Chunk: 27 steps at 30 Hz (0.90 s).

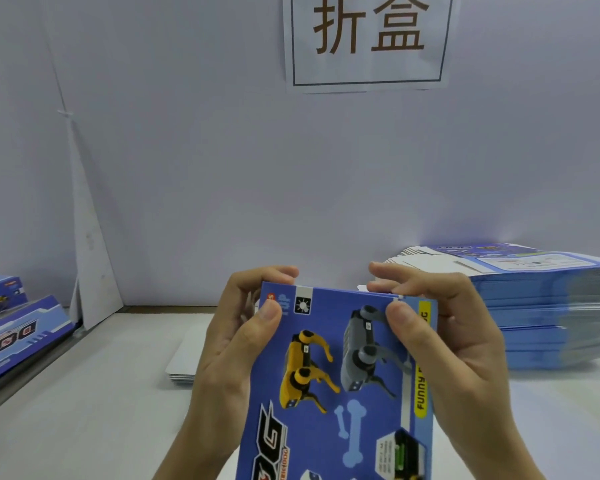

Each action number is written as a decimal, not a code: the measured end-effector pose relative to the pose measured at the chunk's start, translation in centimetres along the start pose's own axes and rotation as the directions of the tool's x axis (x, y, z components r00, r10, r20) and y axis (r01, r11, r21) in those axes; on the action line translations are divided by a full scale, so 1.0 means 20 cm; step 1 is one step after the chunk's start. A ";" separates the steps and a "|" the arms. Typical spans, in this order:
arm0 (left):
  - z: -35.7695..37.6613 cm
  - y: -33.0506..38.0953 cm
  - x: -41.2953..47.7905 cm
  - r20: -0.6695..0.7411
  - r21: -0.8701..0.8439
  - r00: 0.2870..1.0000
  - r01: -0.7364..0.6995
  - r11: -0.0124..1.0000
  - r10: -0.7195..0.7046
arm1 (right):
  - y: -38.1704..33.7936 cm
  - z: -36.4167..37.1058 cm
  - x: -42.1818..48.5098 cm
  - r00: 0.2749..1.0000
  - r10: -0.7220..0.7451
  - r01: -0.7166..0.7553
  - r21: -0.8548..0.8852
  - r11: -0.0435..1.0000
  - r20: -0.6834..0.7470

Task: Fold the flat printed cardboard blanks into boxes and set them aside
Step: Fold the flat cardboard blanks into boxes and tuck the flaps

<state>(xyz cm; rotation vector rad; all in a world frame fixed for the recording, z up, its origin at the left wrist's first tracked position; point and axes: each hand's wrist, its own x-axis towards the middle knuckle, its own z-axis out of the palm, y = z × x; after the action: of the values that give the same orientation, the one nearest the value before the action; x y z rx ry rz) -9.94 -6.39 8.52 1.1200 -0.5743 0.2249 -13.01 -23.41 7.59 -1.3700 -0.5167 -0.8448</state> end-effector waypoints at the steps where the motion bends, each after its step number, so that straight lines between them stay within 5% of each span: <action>1: 0.00 0.00 0.00 -0.002 -0.002 1.000 0.005 1.000 -0.005 | 0.00 0.00 0.00 1.000 -0.012 0.012 -0.007 1.000 -0.001; 14: -0.01 -0.03 0.00 -0.008 -0.002 0.999 -0.031 1.000 0.031 | -0.02 0.00 0.02 0.999 0.007 -0.001 -0.133 0.991 0.048; 22: -0.02 -0.03 0.01 0.007 -0.038 0.999 -0.043 0.998 0.043 | -0.02 0.00 0.02 0.997 0.058 -0.055 -0.069 0.996 0.049; 27: -0.05 -0.05 0.04 -0.096 -0.075 0.993 -0.076 0.994 0.068 | 0.05 -0.04 0.03 0.952 0.244 -0.222 -0.132 0.966 0.182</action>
<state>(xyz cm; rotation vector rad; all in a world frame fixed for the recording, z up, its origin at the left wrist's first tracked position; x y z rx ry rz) -8.48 -6.06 7.79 1.0080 -0.5364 0.3128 -12.01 -24.42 7.28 -1.5919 -0.4535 -0.5533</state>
